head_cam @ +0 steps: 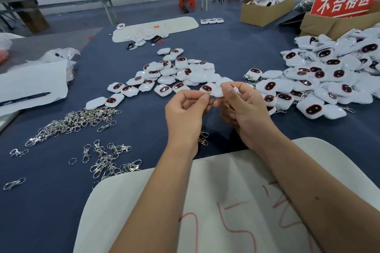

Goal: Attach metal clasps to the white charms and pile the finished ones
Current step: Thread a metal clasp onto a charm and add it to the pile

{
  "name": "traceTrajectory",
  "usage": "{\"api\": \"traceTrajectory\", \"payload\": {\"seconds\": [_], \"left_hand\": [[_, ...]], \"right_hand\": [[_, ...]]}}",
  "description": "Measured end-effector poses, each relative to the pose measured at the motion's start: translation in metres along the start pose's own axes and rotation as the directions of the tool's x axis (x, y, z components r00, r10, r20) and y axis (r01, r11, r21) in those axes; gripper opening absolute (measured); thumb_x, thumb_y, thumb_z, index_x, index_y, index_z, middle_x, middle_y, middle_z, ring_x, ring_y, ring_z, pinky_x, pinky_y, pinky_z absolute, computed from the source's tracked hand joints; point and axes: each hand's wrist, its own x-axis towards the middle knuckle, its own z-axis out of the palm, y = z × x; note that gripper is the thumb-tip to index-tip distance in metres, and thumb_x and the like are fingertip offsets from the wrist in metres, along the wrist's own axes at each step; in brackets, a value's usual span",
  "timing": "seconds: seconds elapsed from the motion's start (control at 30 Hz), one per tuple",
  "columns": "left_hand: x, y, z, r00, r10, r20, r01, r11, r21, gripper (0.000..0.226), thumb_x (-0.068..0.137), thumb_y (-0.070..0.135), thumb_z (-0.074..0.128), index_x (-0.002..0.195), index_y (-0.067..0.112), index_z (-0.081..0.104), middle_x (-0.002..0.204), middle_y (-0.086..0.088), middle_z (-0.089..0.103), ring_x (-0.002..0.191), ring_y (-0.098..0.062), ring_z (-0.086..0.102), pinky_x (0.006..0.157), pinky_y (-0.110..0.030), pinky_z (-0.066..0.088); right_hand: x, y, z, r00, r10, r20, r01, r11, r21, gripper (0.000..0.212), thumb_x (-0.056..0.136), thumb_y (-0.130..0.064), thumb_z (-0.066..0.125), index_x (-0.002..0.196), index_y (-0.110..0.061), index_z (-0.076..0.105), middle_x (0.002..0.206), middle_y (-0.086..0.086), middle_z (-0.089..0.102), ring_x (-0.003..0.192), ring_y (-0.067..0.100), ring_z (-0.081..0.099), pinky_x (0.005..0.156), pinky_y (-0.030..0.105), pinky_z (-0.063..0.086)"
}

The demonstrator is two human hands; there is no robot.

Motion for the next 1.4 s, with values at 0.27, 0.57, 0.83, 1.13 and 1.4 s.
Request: {"api": "traceTrajectory", "payload": {"seconds": [0.27, 0.57, 0.83, 1.13, 1.4], "left_hand": [[0.002, -0.004, -0.002, 0.996, 0.085, 0.001, -0.084, 0.988, 0.128, 0.014, 0.089, -0.003, 0.072, 0.086, 0.011, 0.073, 0.074, -0.005, 0.074, 0.071, -0.017, 0.073, 0.072, -0.026, 0.057], [0.007, -0.006, -0.014, 0.906, 0.268, 0.328, -0.42, 0.673, 0.609, 0.018, 0.089, 0.002, 0.069, 0.08, 0.017, 0.072, 0.074, 0.008, 0.07, 0.072, -0.014, 0.065, 0.068, -0.031, 0.052], [0.001, -0.004, 0.0, 0.988, -0.141, 0.069, 0.144, 0.989, -0.042, 0.011, 0.092, 0.003, 0.073, 0.102, 0.003, 0.073, 0.089, -0.013, 0.078, 0.073, -0.012, 0.07, 0.069, -0.019, 0.055], [0.0, 0.007, 0.001, 0.971, -0.228, 0.073, 0.239, 0.941, -0.241, 0.011, 0.095, -0.001, 0.065, 0.088, 0.007, 0.068, 0.087, -0.013, 0.071, 0.083, -0.022, 0.07, 0.075, -0.022, 0.057], [0.002, 0.008, -0.003, 0.985, -0.174, 0.021, 0.174, 0.963, -0.206, 0.017, 0.092, -0.005, 0.064, 0.082, 0.009, 0.068, 0.071, -0.004, 0.068, 0.063, -0.012, 0.061, 0.063, -0.019, 0.052]], "right_hand": [[-0.002, -0.002, 0.002, 0.999, 0.007, -0.032, -0.007, 1.0, 0.009, 0.03, 0.088, -0.039, 0.071, 0.099, -0.014, 0.06, 0.071, 0.008, 0.069, 0.043, 0.008, 0.032, 0.043, 0.021, 0.028], [0.001, 0.001, 0.002, 0.987, 0.055, -0.149, -0.077, 0.986, -0.145, 0.022, 0.099, -0.026, 0.072, 0.1, -0.011, 0.056, 0.069, 0.006, 0.067, 0.048, 0.007, 0.054, 0.041, 0.019, 0.035], [-0.002, -0.004, 0.002, 0.999, -0.028, -0.016, 0.028, 0.999, 0.017, 0.024, 0.095, -0.026, 0.068, 0.108, -0.012, 0.054, 0.076, 0.009, 0.071, 0.047, 0.009, 0.037, 0.044, 0.019, 0.031], [-0.003, -0.001, 0.003, 0.998, -0.031, 0.056, 0.031, 0.999, -0.007, 0.033, 0.087, -0.033, 0.075, 0.105, -0.015, 0.055, 0.08, 0.014, 0.072, 0.045, 0.012, 0.038, 0.045, 0.022, 0.032], [-0.003, 0.0, 0.005, 0.999, -0.004, 0.044, 0.008, 0.997, -0.076, 0.037, 0.086, -0.035, 0.075, 0.105, -0.011, 0.055, 0.074, 0.011, 0.07, 0.044, 0.012, 0.037, 0.044, 0.023, 0.03]]}}
